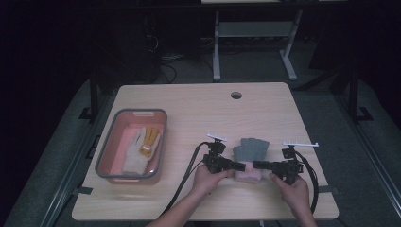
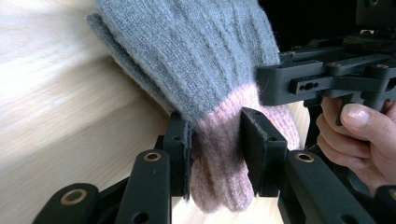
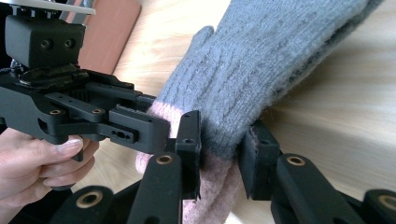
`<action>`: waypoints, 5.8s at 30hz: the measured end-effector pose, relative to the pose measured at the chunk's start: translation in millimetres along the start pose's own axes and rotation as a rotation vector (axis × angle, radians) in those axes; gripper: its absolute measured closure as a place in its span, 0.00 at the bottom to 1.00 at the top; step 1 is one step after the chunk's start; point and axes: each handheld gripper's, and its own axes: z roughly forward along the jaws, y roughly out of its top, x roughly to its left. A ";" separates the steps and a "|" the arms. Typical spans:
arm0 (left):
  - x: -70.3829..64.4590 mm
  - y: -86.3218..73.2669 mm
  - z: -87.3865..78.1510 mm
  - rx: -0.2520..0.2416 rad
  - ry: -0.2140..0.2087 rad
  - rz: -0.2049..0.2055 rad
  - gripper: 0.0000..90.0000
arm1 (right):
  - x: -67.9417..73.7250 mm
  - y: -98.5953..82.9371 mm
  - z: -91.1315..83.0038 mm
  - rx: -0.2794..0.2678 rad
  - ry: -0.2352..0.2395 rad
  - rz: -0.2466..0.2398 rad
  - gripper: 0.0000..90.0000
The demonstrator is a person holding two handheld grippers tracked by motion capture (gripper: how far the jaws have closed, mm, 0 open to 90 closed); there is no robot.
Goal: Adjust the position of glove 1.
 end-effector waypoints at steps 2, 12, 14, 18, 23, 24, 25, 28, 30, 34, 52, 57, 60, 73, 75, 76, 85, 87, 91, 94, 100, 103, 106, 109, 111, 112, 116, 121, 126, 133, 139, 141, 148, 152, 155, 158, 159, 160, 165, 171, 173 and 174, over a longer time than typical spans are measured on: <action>-1.2 -0.9 -6.9 -0.011 0.004 0.010 0.72 | 5.1 1.6 2.0 0.000 0.006 -0.017 0.79; 4.5 -9.0 -36.1 -0.039 0.029 0.025 0.72 | 27.5 7.7 19.9 0.030 0.029 -0.061 0.79; 5.3 -9.3 -41.7 -0.046 0.032 0.036 0.72 | 32.0 9.4 23.0 0.036 0.036 -0.064 0.79; 4.7 -9.1 -53.1 -0.062 0.035 0.039 0.72 | 39.4 13.9 26.6 0.033 0.048 -0.081 0.79; 4.0 -7.8 -67.3 -0.080 0.043 0.046 0.72 | 53.0 22.9 32.3 0.042 0.061 -0.101 0.79; 4.2 -7.4 -70.4 -0.084 0.042 0.044 0.72 | 53.0 22.9 32.3 0.042 0.061 -0.101 0.79; 4.0 -5.9 -77.1 -0.091 0.045 0.047 0.72 | 57.7 26.6 34.1 0.043 0.067 -0.108 0.79; 2.9 -4.3 -83.7 -0.099 0.053 0.053 0.72 | 62.9 30.7 36.2 0.042 0.073 -0.119 0.79; 2.5 -2.6 -90.8 -0.107 0.056 0.053 0.72 | 68.1 34.9 38.2 0.044 0.080 -0.125 0.79; 2.4 0.5 -104.7 -0.129 0.063 0.057 0.72 | 82.1 45.5 43.7 0.045 0.097 -0.147 0.79; 4.5 5.3 -158.1 -0.198 0.096 0.072 0.72 | 123.0 71.1 62.9 0.055 0.144 -0.212 0.79; 7.4 4.4 -171.9 -0.206 0.109 0.072 0.73 | 132.6 74.8 71.5 0.061 0.164 -0.214 0.79; 9.1 3.5 -176.4 -0.214 0.112 0.069 0.72 | 135.9 76.3 74.7 0.061 0.169 -0.222 0.79; 21.1 0.5 -208.5 -0.241 0.132 0.053 0.73 | 158.8 86.8 99.4 0.080 0.205 -0.233 0.79; 23.0 0.0 -212.2 -0.247 0.135 0.045 0.73 | 161.8 88.2 102.9 0.080 0.206 -0.239 0.79; 23.0 0.0 -212.2 -0.247 0.135 0.045 0.73 | 163.4 89.0 104.7 0.083 0.207 -0.241 0.79; 34.5 -2.6 -232.2 -0.273 0.115 0.049 0.74 | 177.5 94.4 117.0 0.087 0.215 -0.251 0.79; 35.7 -3.2 -235.8 -0.274 0.118 0.048 0.74 | 180.1 95.2 119.6 0.088 0.220 -0.256 0.79; 37.8 -4.1 -242.0 -0.273 0.131 0.047 0.75 | 184.9 96.8 125.5 0.096 0.228 -0.254 0.79; 40.0 -4.7 -246.8 -0.273 0.142 0.050 0.75 | 187.0 97.6 128.9 0.099 0.231 -0.256 0.79; 43.4 -6.7 -258.4 -0.277 0.159 0.047 0.76 | 195.7 99.8 140.0 0.105 0.250 -0.252 0.80; 45.4 -7.9 -263.9 -0.285 0.167 0.045 0.76 | 199.1 100.9 144.8 0.107 0.262 -0.256 0.80; 46.6 -9.0 -268.2 -0.287 0.176 0.040 0.77 | 202.3 101.8 149.5 0.115 0.273 -0.251 0.80; 49.3 -10.7 -273.0 -0.288 0.183 0.039 0.77 | 206.3 102.6 154.0 0.119 0.279 -0.252 0.80; 50.1 -11.2 -274.1 -0.291 0.184 0.037 0.77 | 207.2 102.8 155.7 0.120 0.279 -0.254 0.80; 51.1 -12.2 -276.5 -0.294 0.191 0.031 0.77 | 209.0 103.1 158.9 0.125 0.283 -0.253 0.80; 53.6 -13.6 -280.5 -0.296 0.193 0.029 0.77 | 211.1 103.5 163.6 0.128 0.290 -0.248 0.80; 56.8 -16.7 -285.5 -0.292 0.201 0.022 0.77 | 214.4 102.7 170.0 0.139 0.298 -0.242 0.80; 59.8 -19.6 -289.9 -0.288 0.212 0.020 0.77 | 216.4 101.4 176.8 0.142 0.310 -0.240 0.80; 65.5 -22.7 -295.3 -0.281 0.230 0.011 0.78 | 219.2 100.4 186.8 0.150 0.314 -0.238 0.80; 69.6 -25.6 -299.7 -0.283 0.238 -0.005 0.78 | 221.6 100.0 195.6 0.162 0.316 -0.238 0.79; 70.7 -26.5 -301.0 -0.284 0.241 -0.013 0.78 | 222.9 99.8 197.8 0.168 0.315 -0.238 0.79; 75.4 -29.4 -305.2 -0.276 0.249 -0.011 0.78 | 225.0 98.9 205.5 0.175 0.317 -0.236 0.79; 77.6 -31.8 -307.5 -0.273 0.255 -0.019 0.78 | 226.8 98.2 210.0 0.188 0.314 -0.249 0.79; 79.1 -32.8 -308.9 -0.265 0.260 -0.015 0.78 | 228.3 97.7 213.0 0.196 0.310 -0.254 0.79; 80.3 -33.5 -310.1 -0.263 0.263 -0.019 0.78 | 228.4 97.4 215.7 0.197 0.307 -0.257 0.78; 81.1 -33.6 -310.4 -0.264 0.263 -0.015 0.78 | 228.5 97.2 216.4 0.199 0.307 -0.255 0.77; 81.5 -33.9 -311.0 -0.263 0.267 -0.015 0.78 | 228.5 97.0 217.1 0.200 0.306 -0.252 0.77; 83.0 -35.2 -311.9 -0.267 0.277 -0.021 0.78 | 228.8 96.9 219.8 0.209 0.300 -0.252 0.76; 87.6 -38.0 -313.5 -0.274 0.272 -0.028 0.79 | 229.8 97.3 222.6 0.219 0.296 -0.254 0.75; 89.9 -39.8 -315.2 -0.280 0.274 -0.039 0.79 | 229.9 97.8 223.3 0.221 0.291 -0.254 0.75; 90.6 -40.5 -315.7 -0.284 0.277 -0.043 0.79 | 229.5 98.2 223.4 0.223 0.291 -0.252 0.75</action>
